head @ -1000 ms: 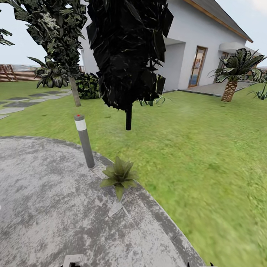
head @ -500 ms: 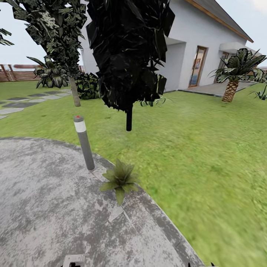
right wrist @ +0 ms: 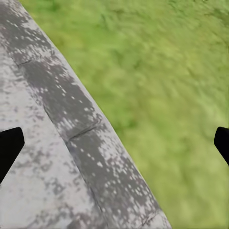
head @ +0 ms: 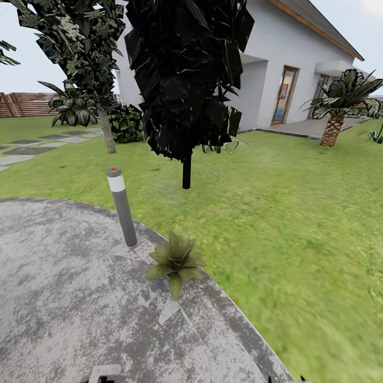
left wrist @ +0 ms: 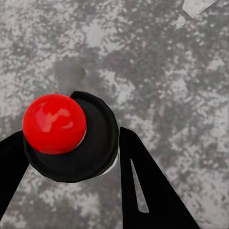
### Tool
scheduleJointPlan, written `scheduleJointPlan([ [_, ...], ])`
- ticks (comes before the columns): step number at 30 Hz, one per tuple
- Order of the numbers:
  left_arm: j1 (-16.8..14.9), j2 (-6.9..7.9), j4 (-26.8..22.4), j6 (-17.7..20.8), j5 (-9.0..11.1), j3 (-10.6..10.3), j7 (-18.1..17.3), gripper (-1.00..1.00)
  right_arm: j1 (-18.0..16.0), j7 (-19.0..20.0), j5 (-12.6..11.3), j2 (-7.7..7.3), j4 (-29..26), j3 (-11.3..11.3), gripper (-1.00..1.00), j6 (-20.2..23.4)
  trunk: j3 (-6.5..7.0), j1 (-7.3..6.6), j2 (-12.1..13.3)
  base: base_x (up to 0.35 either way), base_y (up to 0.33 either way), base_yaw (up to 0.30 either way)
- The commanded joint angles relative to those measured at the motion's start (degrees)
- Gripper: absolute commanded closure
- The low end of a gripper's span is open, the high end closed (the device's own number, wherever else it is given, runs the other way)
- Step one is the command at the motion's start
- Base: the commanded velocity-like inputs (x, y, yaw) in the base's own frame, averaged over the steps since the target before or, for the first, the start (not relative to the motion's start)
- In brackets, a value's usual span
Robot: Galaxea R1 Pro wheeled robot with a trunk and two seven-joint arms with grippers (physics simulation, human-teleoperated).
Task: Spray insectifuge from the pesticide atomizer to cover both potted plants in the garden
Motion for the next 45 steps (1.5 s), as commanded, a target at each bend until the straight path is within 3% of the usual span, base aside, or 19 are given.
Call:
scheduleJointPlan([
  [1,0.0,0.07,-0.1,-0.2,0.6,-0.4,-0.2,1.00,0.0,-0.4,0.9,-0.01,0.0,0.2,-1.00,-0.1,-0.05,-0.01,0.0,0.000,0.000,0.000],
  [5,-0.2,0.32,-1.3,-0.2,0.0,-1.0,-0.6,1.00,-0.3,1.6,6.6,-0.01,-1.0,5.7,-1.00,0.1,-0.05,-0.01,0.0,0.000,0.000,0.000],
  [7,-0.6,0.55,-3.4,-0.1,-2.7,-3.0,-1.0,1.00,-0.9,5.7,10.0,-0.01,-3.4,7.5,-1.00,0.2,-0.05,-0.01,0.0,0.000,0.000,0.000],
  [8,-0.7,0.72,-4.5,0.0,-4.5,-4.2,-1.1,1.00,-1.4,8.3,11.1,-0.01,-4.8,7.8,-1.00,0.2,-0.05,-0.01,0.0,0.000,0.000,0.000],
  [10,-0.8,0.94,-6.7,0.0,-9.9,-7.3,-1.7,1.00,-3.5,17.5,13.2,-0.01,-8.7,8.2,-1.00,1.7,-0.05,-0.01,0.0,0.000,0.000,0.000],
  [13,-0.6,0.95,-7.6,0.2,-17.0,-10.5,-4.3,1.00,-6.4,31.8,14.0,-0.01,-13.1,8.4,-1.00,8.9,-0.05,-0.01,0.0,0.000,0.000,0.000],
  [14,-0.7,0.89,-7.8,0.4,-20.9,-11.9,-7.1,1.00,-7.6,38.7,14.1,-0.01,-15.3,8.4,-1.00,12.5,-0.05,-0.01,0.0,0.000,0.000,0.000],
  [16,-1.1,0.79,-8.2,0.6,-26.8,-13.0,-12.9,1.00,-9.1,47.4,14.2,0.06,-18.5,8.4,-1.00,15.3,-0.05,-0.01,0.0,0.000,0.000,0.000],
  [18,-1.7,0.61,-8.4,0.7,-30.3,-13.4,-18.6,1.00,-10.1,53.1,14.2,0.13,-20.1,8.5,-1.00,16.2,-0.05,-0.01,0.0,0.000,0.000,0.000],
  [19,-3.4,0.67,-8.4,0.8,-31.6,-13.5,-23.5,1.00,-11.1,56.0,14.2,0.16,-20.6,8.5,-1.00,16.5,-0.05,-0.01,0.0,0.000,0.000,0.000],
  [24,-4.9,1.00,-9.7,1.0,-32.8,-13.5,-24.9,1.00,-11.1,57.5,13.9,1.10,-21.8,7.9,-1.00,15.9,-0.03,-0.01,0.0,0.000,0.000,0.000],
  [31,-4.7,3.28,-9.9,3.2,-35.5,-16.1,-26.9,1.00,-11.1,57.6,13.9,2.46,-21.9,7.7,-1.00,15.9,-0.03,-0.01,0.0,0.000,0.000,0.000],
  [36,-6.4,2.26,-11.6,4.8,-37.0,-17.2,-28.5,1.00,-11.1,58.7,14.0,2.72,-21.9,8.0,-1.00,15.8,-0.03,-0.01,0.0,0.000,0.000,0.000],
  [39,-7.4,1.27,-12.6,5.8,-37.7,-17.3,-29.5,1.00,-11.1,59.7,14.0,3.70,-22.1,8.1,-1.00,15.8,-0.03,-0.01,0.0,0.000,0.000,0.000],
  [40,-9.3,-2.24,-18.4,10.7,-47.9,-17.3,-52.5,1.00,-11.1,63.4,14.0,6.25,-22.1,8.2,-1.00,15.8,-0.03,-0.01,0.0,0.000,0.000,0.000],
  [42,-9.4,-3.10,-18.5,11.0,-50.4,-17.3,-54.1,1.00,-11.1,65.0,14.1,6.94,-22.2,8.2,-1.00,15.8,-0.03,-0.01,0.0,0.000,0.000,0.000],
  [45,-9.6,-3.71,-18.5,11.0,-51.6,-17.2,-55.1,1.00,-11.1,68.2,14.1,7.35,-22.3,8.2,-1.00,15.8,-0.03,-0.01,0.0,0.000,0.000,0.000],
])
